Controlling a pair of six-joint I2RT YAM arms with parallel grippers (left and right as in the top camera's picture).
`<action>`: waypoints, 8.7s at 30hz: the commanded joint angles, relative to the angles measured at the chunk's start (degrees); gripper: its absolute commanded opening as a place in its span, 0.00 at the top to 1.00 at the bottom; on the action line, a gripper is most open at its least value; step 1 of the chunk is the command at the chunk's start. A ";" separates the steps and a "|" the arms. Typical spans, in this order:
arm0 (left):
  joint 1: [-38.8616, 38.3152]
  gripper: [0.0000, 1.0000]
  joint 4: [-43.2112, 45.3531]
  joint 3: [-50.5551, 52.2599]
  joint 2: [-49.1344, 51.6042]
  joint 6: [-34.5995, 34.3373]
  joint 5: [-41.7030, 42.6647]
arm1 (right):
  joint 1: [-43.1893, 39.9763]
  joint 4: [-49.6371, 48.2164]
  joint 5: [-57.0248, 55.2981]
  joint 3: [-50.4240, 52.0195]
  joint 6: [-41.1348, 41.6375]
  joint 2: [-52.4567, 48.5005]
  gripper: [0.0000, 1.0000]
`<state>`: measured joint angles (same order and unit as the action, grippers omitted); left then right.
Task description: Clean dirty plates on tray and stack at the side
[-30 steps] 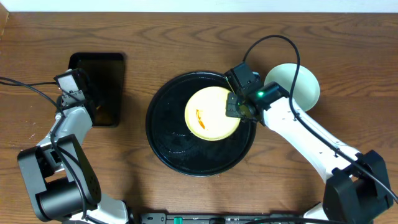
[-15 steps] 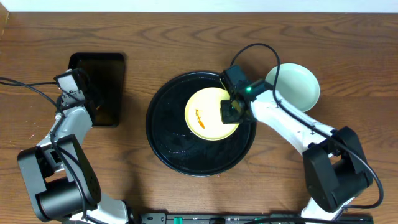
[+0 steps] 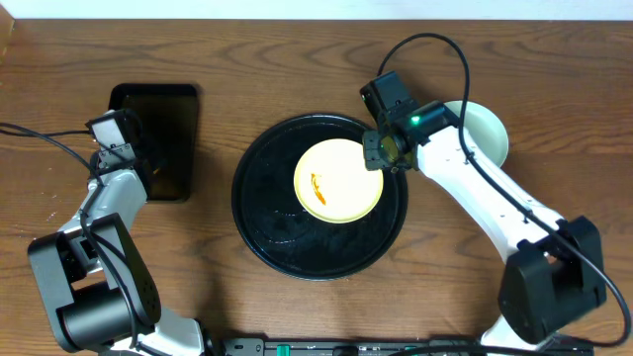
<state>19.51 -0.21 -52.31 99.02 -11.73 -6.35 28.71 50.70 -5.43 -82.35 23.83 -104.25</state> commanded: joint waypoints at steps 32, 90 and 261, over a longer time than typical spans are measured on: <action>0.20 0.92 -0.11 0.72 0.02 0.55 -0.13 | 2.19 -8.61 12.70 1.57 -3.02 -13.99 0.99; 0.72 0.92 10.84 -1.07 4.04 -2.25 8.90 | 4.37 -7.21 8.68 1.57 -2.03 -13.99 0.99; -47.54 0.92 -16.83 1.16 -1.29 -32.70 5.22 | 7.69 -9.33 6.75 1.57 13.53 -13.99 0.99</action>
<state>-28.08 -16.93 -51.75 97.41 -48.18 -1.23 36.69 41.10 3.18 -80.93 36.86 -117.73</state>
